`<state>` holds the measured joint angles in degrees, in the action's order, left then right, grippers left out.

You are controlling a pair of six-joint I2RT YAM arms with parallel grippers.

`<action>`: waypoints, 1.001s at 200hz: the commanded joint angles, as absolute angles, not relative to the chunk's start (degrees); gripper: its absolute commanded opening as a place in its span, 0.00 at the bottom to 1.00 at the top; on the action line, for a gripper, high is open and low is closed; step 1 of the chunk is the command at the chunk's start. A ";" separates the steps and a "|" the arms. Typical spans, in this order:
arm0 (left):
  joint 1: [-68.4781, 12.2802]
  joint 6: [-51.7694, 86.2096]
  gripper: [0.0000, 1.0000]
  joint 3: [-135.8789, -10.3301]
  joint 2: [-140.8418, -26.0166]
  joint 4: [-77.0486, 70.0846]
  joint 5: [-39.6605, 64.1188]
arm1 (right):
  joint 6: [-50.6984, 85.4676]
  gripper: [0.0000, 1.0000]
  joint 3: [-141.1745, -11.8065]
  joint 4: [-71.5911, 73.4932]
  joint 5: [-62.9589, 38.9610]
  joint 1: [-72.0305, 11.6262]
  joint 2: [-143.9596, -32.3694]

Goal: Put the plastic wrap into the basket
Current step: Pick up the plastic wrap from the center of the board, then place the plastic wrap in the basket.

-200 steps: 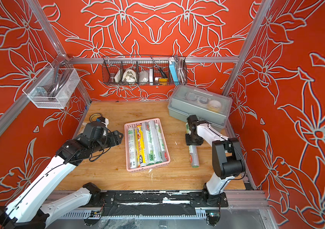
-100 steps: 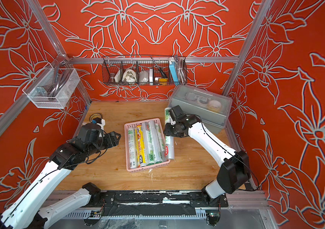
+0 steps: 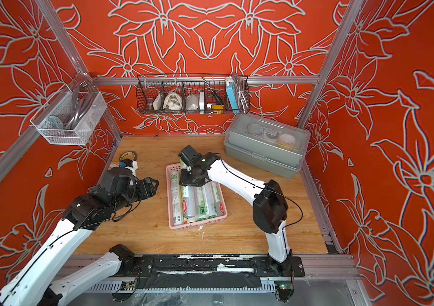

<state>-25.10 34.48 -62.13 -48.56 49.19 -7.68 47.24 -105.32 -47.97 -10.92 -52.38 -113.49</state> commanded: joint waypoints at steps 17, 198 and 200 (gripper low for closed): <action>-24.63 33.41 0.71 -61.79 -46.98 50.88 -8.78 | 49.34 0.35 -114.88 -54.14 -6.76 -55.40 -119.40; -24.08 32.79 0.71 -61.06 -44.82 51.14 -9.58 | 50.53 0.41 -117.42 -54.93 -3.08 -58.58 -128.27; -24.08 32.78 0.71 -61.08 -44.78 51.15 -9.58 | 50.51 0.41 -117.42 -54.98 -3.01 -58.61 -128.42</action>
